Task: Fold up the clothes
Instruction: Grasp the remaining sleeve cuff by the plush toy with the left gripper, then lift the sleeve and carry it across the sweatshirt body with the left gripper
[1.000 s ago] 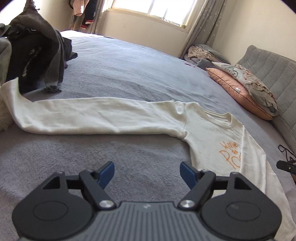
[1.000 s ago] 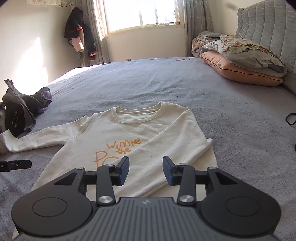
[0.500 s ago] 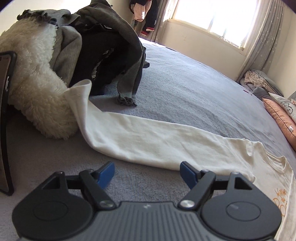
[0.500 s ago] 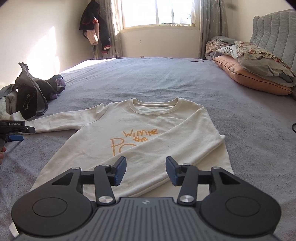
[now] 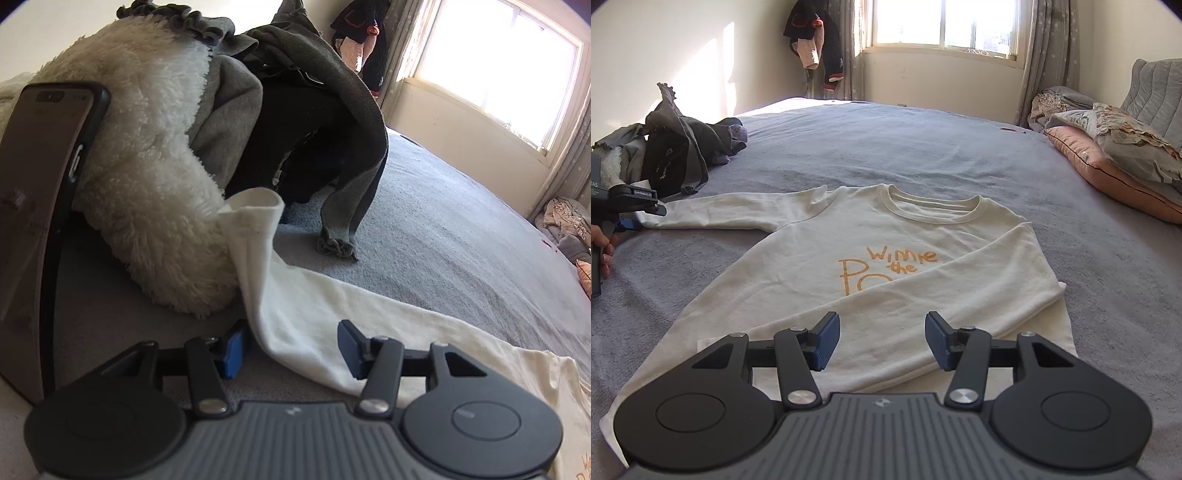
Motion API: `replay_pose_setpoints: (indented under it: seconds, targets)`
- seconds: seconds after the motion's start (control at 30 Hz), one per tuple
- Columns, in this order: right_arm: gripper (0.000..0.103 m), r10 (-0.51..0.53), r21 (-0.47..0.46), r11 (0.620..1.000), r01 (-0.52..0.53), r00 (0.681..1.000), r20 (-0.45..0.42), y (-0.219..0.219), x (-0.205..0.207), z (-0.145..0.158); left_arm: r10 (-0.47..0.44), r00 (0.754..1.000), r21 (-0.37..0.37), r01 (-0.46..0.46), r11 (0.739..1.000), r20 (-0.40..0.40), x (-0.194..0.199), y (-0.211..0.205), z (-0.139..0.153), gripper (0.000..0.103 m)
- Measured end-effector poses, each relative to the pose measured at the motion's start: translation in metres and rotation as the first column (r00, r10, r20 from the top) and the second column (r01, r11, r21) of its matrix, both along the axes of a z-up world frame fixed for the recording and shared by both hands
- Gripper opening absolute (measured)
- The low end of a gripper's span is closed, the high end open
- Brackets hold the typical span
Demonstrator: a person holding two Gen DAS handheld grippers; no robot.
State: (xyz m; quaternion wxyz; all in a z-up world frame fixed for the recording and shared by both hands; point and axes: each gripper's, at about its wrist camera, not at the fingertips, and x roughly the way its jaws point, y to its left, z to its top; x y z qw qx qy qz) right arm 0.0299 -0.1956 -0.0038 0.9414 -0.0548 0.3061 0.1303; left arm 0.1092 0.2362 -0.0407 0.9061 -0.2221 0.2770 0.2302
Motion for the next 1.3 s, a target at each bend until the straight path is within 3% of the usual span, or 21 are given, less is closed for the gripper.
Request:
replay_pose_setpoints:
  seconds: [0.13, 0.23, 0.43, 0.6, 0.9, 1.17, 1.3]
  targets:
    - [0.054, 0.006, -0.005, 1.000, -0.006, 1.000, 0.000, 0.002, -0.002, 0.000, 0.006, 1.000, -0.027, -0.005, 1.000, 0.019, -0.005, 0.004, 0.001, 0.019]
    - [0.054, 0.008, -0.009, 1.000, -0.008, 1.000, 0.001, 0.005, -0.002, 0.000, -0.015, 0.998, -0.048, 0.018, 0.999, 0.055, -0.008, 0.002, 0.005, 0.008]
    - [0.054, 0.017, -0.013, 1.000, -0.017, 1.000, 0.009, 0.011, -0.002, 0.001, -0.098, 0.986, -0.049, 0.105, 0.993, 0.137, -0.016, -0.016, 0.022, 0.005]
    - [0.054, 0.025, -0.009, 1.000, -0.025, 1.000, 0.016, 0.016, -0.003, 0.003, -0.204, 0.960, -0.050, 0.217, 0.975, 0.191, -0.015, -0.035, 0.032, 0.005]
    - [0.054, 0.033, 0.037, 0.999, -0.034, 0.999, 0.031, 0.023, -0.003, 0.011, -0.403, 0.876, -0.032, 0.426, 0.904, 0.265, -0.017, -0.077, 0.049, 0.005]
    - [0.054, 0.039, 0.093, 0.995, -0.043, 0.998, 0.044, 0.030, -0.004, 0.019, -0.536, 0.781, -0.059, 0.581, 0.812, 0.320, -0.029, -0.105, 0.059, 0.005]
    - [0.054, 0.033, 0.115, 0.993, -0.038, 0.999, 0.041, 0.032, -0.003, 0.021, -0.601, 0.725, -0.075, 0.657, 0.750, 0.336, -0.033, -0.119, 0.059, 0.005]
